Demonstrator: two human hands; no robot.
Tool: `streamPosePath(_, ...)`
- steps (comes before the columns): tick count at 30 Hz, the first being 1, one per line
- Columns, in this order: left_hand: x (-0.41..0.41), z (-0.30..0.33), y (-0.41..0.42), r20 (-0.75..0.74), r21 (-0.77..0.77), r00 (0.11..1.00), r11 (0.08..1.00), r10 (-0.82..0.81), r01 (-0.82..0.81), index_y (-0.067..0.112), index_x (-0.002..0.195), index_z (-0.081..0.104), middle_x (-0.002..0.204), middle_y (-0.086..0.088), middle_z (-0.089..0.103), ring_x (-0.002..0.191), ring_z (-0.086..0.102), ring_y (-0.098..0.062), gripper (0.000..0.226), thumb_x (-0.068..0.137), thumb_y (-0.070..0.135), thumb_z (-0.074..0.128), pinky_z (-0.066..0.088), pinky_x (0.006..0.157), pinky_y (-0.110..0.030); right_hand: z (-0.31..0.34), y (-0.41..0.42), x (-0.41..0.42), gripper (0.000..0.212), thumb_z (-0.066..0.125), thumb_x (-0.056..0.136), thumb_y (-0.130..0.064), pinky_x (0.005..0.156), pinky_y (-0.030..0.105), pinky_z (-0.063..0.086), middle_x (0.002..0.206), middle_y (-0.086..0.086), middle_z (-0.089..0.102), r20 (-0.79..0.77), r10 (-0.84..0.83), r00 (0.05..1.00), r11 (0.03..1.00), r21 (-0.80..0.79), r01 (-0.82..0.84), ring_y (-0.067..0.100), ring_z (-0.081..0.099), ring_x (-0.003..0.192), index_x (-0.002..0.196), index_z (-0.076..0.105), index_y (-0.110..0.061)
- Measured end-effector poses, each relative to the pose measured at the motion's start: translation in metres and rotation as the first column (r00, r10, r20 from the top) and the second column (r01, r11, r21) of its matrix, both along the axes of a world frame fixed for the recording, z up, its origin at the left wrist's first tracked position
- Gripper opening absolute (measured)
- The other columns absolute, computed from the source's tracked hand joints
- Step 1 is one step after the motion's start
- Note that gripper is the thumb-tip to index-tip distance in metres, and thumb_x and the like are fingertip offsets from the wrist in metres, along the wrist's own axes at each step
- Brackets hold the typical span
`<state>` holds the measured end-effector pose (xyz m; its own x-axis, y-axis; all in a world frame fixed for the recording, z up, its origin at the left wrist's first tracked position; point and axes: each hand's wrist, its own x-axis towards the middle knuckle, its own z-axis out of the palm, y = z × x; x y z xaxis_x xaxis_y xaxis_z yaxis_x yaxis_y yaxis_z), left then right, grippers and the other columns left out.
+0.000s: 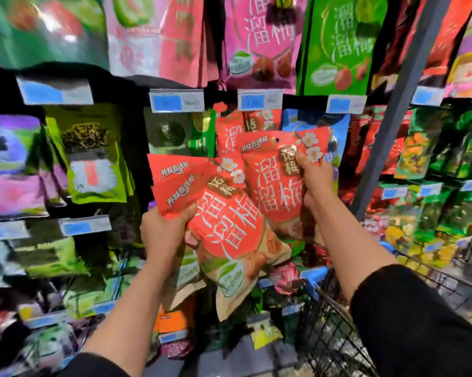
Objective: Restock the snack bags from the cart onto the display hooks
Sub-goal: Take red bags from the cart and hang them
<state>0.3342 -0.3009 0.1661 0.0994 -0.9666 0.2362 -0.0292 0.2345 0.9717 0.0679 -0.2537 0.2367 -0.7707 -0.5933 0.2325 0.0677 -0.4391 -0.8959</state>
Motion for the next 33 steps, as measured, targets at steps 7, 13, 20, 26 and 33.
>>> streamPosePath(7,-0.011,0.029,-0.01,-0.213,-0.044,0.97,0.993,-0.117,0.11,0.018,0.091,0.073,0.081,0.004,0.075,0.074,0.07,-0.012,0.028,0.068,0.006,0.083,0.056,0.069,-0.029,0.03,-0.066,-0.019,0.041,0.07,0.081,-0.001,0.047,0.036,0.054,0.085,0.018,0.068,0.167,0.196,0.966,0.979,0.018,-0.202,0.02,0.068,0.053,0.118,0.055,0.006)
streamPosePath(13,-0.002,0.04,-0.009,-0.261,-0.09,0.96,0.993,-0.1,0.079,0.018,0.088,0.07,0.072,0.009,0.074,0.065,0.069,-0.005,0.028,0.069,0.0,0.079,0.054,0.057,-0.02,0.028,-0.089,-0.02,0.039,0.07,0.082,-0.005,0.058,0.041,0.058,0.092,0.02,0.071,0.167,0.349,0.922,0.936,-0.028,-0.35,0.026,0.07,0.068,0.118,0.059,0.007)
streamPosePath(20,-0.002,0.041,-0.008,-0.208,-0.098,0.97,0.989,-0.125,0.107,0.009,0.098,0.071,0.093,-0.009,0.074,0.082,0.072,-0.023,0.032,0.069,0.003,0.08,0.058,0.069,-0.032,0.011,-0.094,-0.031,0.052,0.074,0.08,-0.008,0.061,0.042,0.057,0.104,0.023,0.068,0.152,0.387,0.91,0.92,-0.127,-0.37,0.029,0.071,0.077,0.127,0.053,0.003)
streamPosePath(26,-0.014,0.04,-0.01,-0.264,-0.096,0.951,0.985,-0.163,0.142,0.011,0.093,0.071,0.091,-0.008,0.075,0.076,0.072,-0.019,0.028,0.069,-0.001,0.078,0.059,0.064,-0.028,0.027,-0.101,-0.03,0.048,0.076,0.079,-0.008,0.072,0.051,0.058,0.104,0.023,0.069,0.155,0.374,0.915,0.925,-0.135,-0.355,0.032,0.07,0.083,0.12,0.057,0.005)
streamPosePath(33,-0.019,0.031,-0.013,-0.253,-0.082,0.952,0.984,-0.174,0.158,0.009,0.095,0.072,0.091,-0.01,0.075,0.083,0.071,-0.027,0.032,0.065,0.001,0.081,0.057,0.073,-0.036,0.03,-0.107,-0.024,0.032,0.075,0.079,-0.006,0.071,0.049,0.058,0.092,0.02,0.069,0.168,0.3,0.939,0.954,-0.058,-0.294,0.028,0.069,0.072,0.107,0.06,-0.001)
